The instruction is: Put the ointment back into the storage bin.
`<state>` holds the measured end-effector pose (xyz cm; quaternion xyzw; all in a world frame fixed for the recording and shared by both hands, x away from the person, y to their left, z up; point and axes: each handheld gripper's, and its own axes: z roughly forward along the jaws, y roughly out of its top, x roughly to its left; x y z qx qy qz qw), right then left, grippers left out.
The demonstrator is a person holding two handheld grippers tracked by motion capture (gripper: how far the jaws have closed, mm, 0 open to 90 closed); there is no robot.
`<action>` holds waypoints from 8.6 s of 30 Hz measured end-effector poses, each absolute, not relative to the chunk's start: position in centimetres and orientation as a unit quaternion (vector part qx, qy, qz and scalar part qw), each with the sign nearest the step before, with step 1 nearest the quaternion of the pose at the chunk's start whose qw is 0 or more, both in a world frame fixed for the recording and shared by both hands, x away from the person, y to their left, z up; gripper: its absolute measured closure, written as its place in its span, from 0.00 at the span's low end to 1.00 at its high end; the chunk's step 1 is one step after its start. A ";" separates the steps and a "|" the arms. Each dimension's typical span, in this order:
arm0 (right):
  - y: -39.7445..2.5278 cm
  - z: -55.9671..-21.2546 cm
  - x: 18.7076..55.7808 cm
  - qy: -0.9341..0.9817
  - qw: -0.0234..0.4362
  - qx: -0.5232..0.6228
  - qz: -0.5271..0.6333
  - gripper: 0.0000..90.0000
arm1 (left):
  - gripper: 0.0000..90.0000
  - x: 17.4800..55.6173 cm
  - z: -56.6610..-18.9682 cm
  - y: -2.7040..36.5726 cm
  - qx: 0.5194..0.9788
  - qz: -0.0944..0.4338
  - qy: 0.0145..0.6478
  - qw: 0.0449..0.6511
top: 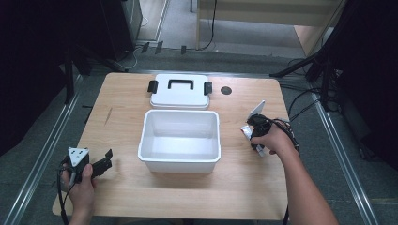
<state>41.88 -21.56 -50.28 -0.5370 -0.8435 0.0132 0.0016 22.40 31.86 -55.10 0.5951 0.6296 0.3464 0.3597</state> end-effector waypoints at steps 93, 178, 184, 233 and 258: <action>-4.6 -40.7 37.8 -0.965 0.012 -0.243 -0.099 0.81 | 0.16 22.6 -55.1 32.1 0.590 0.335 0.638 0.364; -6.4 -37.6 36.1 -0.963 -0.045 -0.220 -0.147 0.26 | 0.16 22.6 -55.1 32.1 0.591 0.334 0.638 0.364; -8.4 -36.7 35.7 -0.950 -0.074 -0.264 -0.152 0.07 | 0.16 22.6 -55.1 32.1 0.592 0.335 0.637 0.363; -33.1 -53.2 25.2 -0.737 -0.171 -0.504 -0.417 0.15 | 0.16 22.4 -55.1 31.8 0.598 0.343 0.629 0.359; -36.7 -55.0 23.8 -0.658 -0.135 -0.542 -0.504 0.16 | 0.16 22.4 -55.1 31.8 0.597 0.342 0.630 0.360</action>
